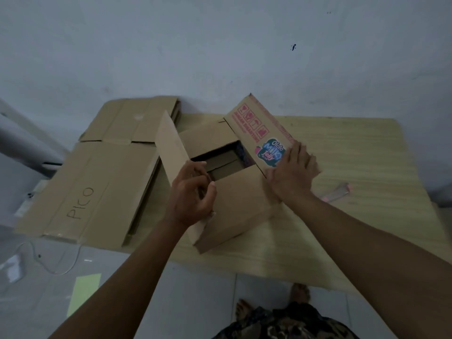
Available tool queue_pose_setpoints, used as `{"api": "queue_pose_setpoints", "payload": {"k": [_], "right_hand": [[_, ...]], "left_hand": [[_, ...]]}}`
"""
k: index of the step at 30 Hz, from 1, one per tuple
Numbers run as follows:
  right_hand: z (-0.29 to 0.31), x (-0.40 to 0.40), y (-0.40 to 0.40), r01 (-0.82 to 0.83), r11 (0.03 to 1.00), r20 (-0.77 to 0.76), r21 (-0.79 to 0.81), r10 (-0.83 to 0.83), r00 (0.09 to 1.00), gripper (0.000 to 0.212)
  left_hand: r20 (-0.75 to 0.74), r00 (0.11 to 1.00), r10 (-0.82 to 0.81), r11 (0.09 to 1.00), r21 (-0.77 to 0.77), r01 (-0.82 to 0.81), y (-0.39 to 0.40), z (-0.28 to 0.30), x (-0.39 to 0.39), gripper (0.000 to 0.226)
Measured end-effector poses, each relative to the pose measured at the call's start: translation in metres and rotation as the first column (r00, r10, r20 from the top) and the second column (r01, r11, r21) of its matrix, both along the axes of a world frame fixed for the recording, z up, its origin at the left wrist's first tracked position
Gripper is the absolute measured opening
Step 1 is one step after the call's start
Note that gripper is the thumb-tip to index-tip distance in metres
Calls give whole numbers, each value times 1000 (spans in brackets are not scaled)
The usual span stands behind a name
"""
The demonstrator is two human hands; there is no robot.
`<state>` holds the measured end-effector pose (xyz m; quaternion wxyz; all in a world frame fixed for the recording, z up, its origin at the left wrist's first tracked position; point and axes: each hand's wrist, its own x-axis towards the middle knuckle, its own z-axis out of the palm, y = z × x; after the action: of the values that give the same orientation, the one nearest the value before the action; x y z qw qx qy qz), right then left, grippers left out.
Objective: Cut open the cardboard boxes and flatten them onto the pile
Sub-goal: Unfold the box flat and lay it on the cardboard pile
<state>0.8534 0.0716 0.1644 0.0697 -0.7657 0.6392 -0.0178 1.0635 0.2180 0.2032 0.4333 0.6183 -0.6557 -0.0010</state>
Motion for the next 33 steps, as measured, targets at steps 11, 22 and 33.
{"api": "queue_pose_setpoints", "payload": {"k": [11, 22, 33], "right_hand": [[-37, -12, 14, 260, 938, 16, 230, -271, 962, 70], [-30, -39, 21, 231, 967, -11, 105, -231, 973, 39], [-28, -37, 15, 220, 972, -12, 79, -220, 976, 37]], "left_hand": [[-140, 985, -104, 980, -182, 77, -7, 17, -18, 34], [191, 975, -116, 872, 490, 8, -14, 20, 58, 47], [159, 908, 389, 474, 810, -345, -45, -52, 44, 99]]}}
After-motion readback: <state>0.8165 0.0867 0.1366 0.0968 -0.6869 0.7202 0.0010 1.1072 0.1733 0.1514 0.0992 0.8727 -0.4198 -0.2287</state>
